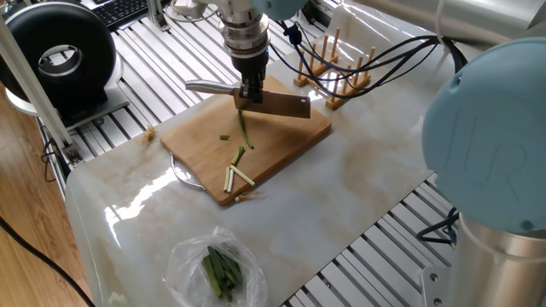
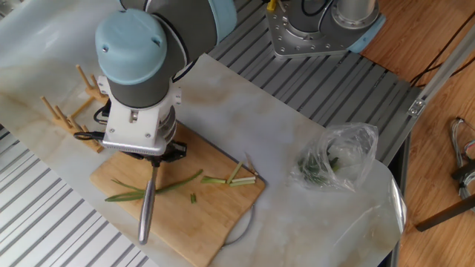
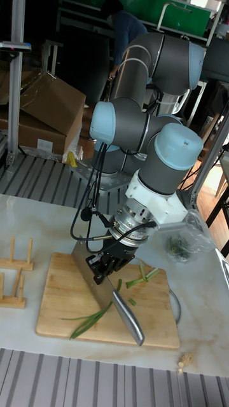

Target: Chop the green garlic

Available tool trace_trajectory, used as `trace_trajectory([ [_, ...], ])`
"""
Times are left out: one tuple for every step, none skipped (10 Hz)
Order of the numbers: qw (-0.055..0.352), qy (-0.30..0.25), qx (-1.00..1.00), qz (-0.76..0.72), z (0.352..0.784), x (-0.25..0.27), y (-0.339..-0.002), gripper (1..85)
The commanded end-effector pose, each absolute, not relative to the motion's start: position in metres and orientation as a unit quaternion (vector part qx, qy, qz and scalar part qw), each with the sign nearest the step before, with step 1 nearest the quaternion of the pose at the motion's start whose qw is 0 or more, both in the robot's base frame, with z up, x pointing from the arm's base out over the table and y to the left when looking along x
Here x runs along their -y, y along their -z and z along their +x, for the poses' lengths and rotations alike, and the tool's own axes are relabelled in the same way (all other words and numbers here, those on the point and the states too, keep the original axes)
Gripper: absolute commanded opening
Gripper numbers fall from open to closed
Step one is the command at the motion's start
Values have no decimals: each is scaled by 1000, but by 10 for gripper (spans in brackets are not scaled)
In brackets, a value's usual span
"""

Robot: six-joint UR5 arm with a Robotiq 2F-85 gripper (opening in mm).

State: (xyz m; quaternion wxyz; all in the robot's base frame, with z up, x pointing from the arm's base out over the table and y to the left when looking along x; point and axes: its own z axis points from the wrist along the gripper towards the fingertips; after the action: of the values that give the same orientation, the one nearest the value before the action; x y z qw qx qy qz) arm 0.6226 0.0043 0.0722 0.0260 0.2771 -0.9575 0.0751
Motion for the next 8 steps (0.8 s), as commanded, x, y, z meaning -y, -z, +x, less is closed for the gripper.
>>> trace_trajectory([
  [37, -76, 966, 244, 617, -2, -73, 13],
  [34, -76, 966, 244, 619, -4, -74, 13],
  [26, -78, 964, 252, 624, -6, -75, 13],
  [22, -82, 960, 266, 628, -5, -73, 13],
  [15, -84, 958, 273, 633, -7, -74, 13],
  [8, -87, 956, 279, 637, -7, -75, 13],
  [1, -99, 951, 291, 644, -5, -78, 13],
  [0, -102, 948, 301, 645, -5, -79, 13],
])
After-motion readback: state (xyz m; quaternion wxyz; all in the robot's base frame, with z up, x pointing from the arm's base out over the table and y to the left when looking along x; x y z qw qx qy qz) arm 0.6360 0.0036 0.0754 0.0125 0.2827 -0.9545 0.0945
